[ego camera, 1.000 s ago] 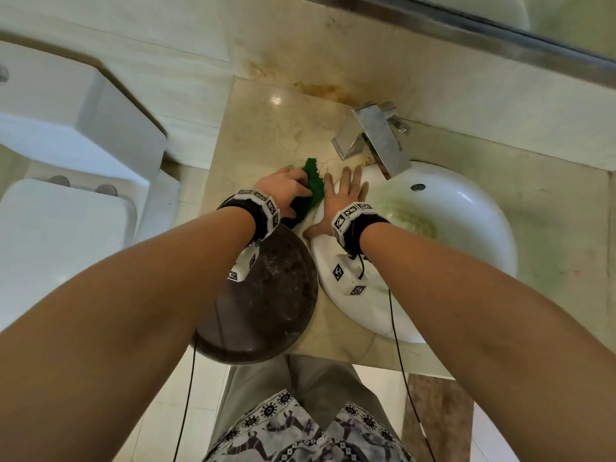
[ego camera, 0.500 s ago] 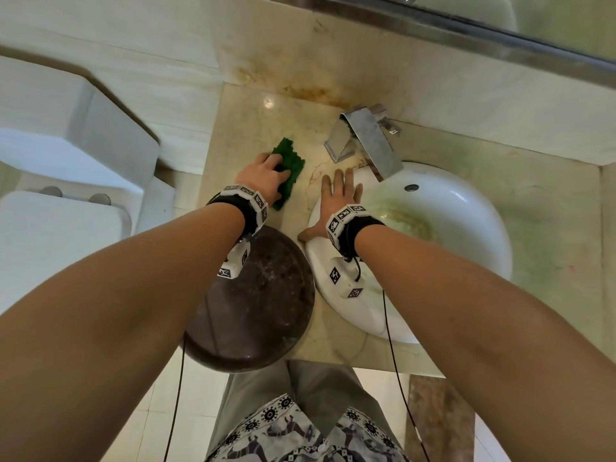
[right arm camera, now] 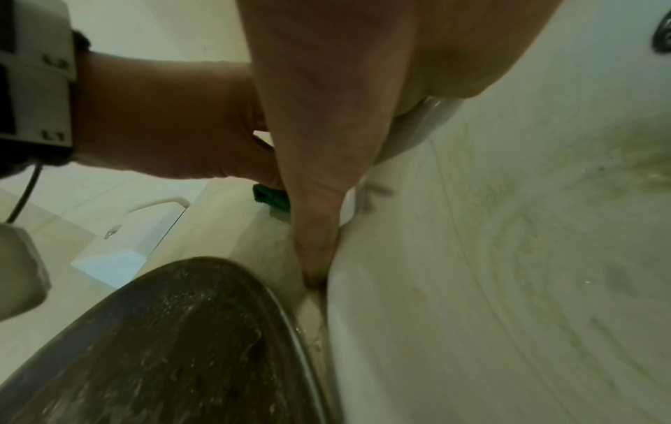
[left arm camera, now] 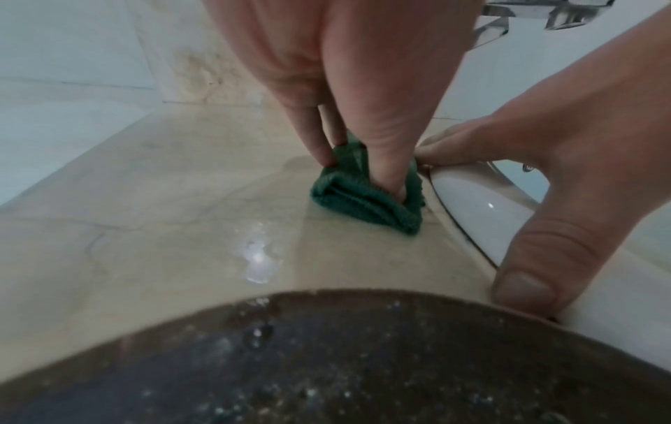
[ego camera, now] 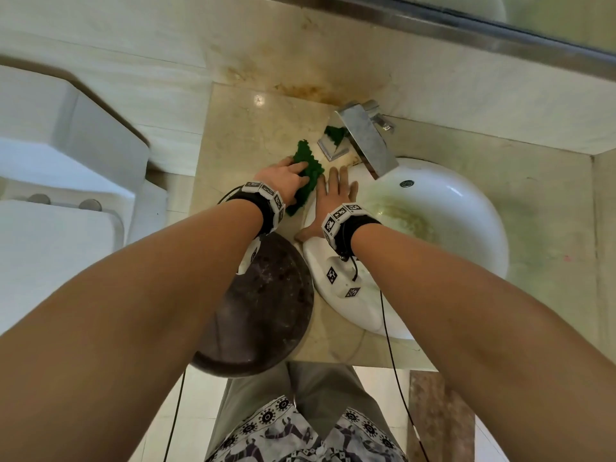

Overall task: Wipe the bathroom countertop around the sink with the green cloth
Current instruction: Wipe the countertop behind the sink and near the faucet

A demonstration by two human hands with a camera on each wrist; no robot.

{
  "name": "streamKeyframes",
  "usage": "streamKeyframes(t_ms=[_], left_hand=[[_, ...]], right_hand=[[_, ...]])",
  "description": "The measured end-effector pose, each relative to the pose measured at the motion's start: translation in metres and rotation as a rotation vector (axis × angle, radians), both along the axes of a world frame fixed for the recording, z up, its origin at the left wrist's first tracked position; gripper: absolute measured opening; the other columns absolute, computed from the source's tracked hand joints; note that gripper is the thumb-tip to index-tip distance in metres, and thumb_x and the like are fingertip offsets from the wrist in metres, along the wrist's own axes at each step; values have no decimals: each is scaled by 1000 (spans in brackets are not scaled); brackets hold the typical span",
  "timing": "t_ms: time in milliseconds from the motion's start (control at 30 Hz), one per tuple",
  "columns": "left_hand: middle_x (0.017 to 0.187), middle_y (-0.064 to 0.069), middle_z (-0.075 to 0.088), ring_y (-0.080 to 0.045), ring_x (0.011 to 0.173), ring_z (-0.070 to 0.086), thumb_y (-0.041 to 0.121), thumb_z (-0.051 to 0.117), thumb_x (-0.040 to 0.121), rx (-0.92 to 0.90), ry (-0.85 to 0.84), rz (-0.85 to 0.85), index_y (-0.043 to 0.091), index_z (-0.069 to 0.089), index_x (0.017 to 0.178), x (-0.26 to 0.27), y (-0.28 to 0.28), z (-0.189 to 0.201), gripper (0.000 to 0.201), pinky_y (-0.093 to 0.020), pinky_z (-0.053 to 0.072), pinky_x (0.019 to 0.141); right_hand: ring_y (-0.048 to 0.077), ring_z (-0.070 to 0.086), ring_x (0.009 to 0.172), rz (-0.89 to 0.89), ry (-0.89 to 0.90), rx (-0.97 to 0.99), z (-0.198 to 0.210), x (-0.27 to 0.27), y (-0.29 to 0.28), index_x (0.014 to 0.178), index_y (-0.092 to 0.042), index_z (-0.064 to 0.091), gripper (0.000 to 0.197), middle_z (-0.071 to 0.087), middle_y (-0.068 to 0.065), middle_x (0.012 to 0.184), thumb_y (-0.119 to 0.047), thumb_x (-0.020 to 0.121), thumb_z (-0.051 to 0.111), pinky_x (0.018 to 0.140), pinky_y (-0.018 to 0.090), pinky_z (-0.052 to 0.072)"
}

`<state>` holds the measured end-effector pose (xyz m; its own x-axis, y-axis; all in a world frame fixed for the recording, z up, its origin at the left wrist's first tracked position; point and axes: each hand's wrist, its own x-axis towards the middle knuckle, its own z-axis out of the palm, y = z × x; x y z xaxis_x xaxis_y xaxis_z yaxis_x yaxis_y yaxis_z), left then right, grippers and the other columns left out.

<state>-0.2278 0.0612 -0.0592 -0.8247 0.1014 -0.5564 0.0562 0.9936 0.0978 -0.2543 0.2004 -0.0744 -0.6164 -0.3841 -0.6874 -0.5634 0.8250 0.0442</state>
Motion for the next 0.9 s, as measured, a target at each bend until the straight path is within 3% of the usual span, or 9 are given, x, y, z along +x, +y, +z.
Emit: streamKeyframes(t_ms=[167,333,400,500,600,767,900], left_hand=[[163,2,10,-26,149,8,27,64,92,-8,-52,107,23,35,150,8,-27,5,65,-44,27,117],[158,-4,21,-33,144,17,27,69,88,-42,-40,195,20,48,142,33,-61,8,58,-47,37,111],[155,-5,24,-34,140,21,25,70,86,-40,-15,204,19,53,138,44,-67,9,55,-47,39,108],[153,-5,24,-31,137,24,23,72,85,-17,13,210,18,56,135,56,-71,7,53,-46,43,104],[156,-4,17,-28,140,21,21,71,85,7,60,174,17,55,135,65,-75,1,53,-44,45,103],[160,-3,14,-25,147,17,24,67,89,-1,-9,176,21,42,145,61,-77,-7,62,-43,38,111],[162,-7,12,-27,148,12,20,65,90,-12,-21,286,19,43,143,44,-81,-8,58,-47,39,110]], right_hand=[[41,-27,142,-2,-26,41,6,-1,-5,151,-7,-16,151,-23,20,157,-78,51,72,115,62,-5],[45,-19,143,10,-33,168,17,1,-20,150,-3,-15,149,-18,23,157,-75,54,73,114,65,0],[45,-12,145,-32,-12,197,15,3,-29,151,-1,-11,137,-12,24,158,-68,64,73,114,64,5],[42,0,146,-129,41,159,13,4,-40,151,0,0,99,-2,23,158,-44,87,61,115,62,13],[42,-4,147,-54,7,209,15,5,-41,150,4,-6,115,-9,25,158,-49,80,68,116,60,10],[40,-14,146,49,-18,138,17,-4,-32,151,-3,-13,138,-19,19,158,-63,64,76,117,60,1],[38,-16,146,69,-58,23,15,-15,-39,151,-5,-16,139,-22,17,158,-59,64,79,120,52,6]])
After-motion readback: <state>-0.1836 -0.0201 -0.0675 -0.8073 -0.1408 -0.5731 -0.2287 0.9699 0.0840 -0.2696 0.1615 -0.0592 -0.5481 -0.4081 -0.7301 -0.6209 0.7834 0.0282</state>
